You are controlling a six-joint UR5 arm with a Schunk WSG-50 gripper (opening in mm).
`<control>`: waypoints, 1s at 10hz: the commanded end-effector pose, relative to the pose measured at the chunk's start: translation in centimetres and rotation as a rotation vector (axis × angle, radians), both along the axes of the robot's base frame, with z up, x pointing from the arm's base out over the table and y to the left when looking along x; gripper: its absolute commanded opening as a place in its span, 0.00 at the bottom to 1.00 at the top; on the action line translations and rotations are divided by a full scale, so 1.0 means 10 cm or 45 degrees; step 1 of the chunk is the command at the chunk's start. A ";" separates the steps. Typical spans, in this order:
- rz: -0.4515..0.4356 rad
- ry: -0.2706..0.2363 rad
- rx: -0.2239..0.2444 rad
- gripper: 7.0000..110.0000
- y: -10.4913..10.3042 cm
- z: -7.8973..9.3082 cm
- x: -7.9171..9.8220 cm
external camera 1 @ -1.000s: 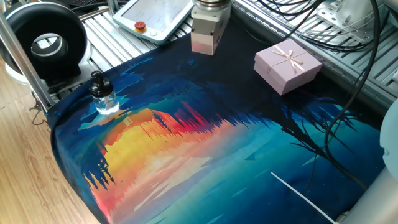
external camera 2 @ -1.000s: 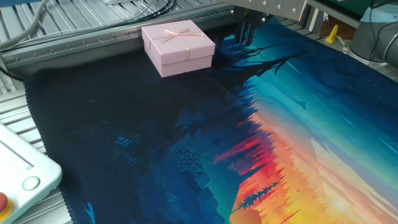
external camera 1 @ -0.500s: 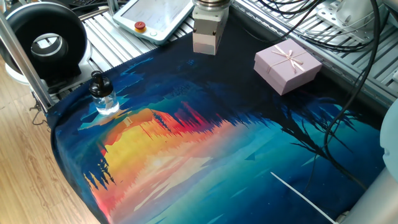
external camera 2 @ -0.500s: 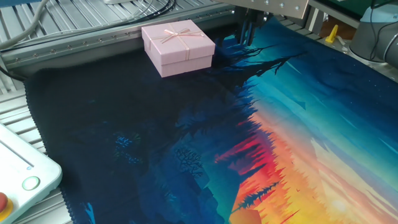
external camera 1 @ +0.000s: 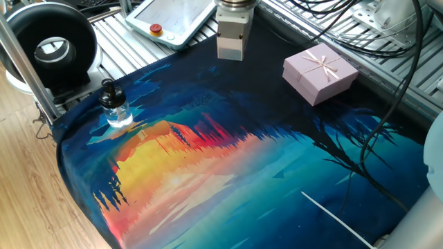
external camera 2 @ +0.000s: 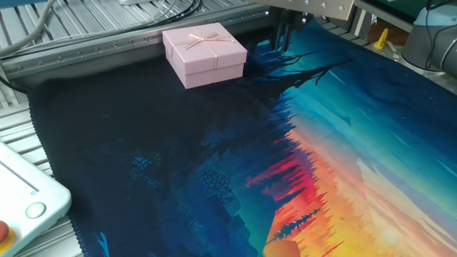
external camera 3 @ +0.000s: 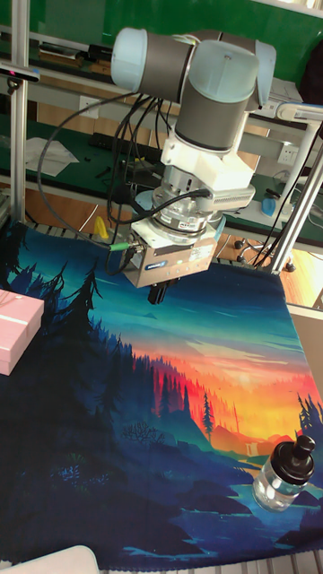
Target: Unscrew the lid from the jar
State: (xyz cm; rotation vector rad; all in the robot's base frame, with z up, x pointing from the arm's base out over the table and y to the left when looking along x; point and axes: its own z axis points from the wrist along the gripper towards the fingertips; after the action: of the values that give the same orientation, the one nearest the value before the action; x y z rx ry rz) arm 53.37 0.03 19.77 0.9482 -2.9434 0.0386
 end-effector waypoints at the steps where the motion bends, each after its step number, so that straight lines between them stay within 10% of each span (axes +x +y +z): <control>1: -0.152 0.016 0.052 0.00 0.11 0.02 -0.04; 4: -0.422 0.024 0.145 0.00 0.32 0.04 -0.03; 10: -0.729 0.029 0.116 0.00 0.29 -0.10 -0.01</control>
State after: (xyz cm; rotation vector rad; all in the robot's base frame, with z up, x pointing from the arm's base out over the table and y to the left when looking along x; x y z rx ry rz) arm 53.15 2.51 19.30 0.2331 -3.0847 -0.0990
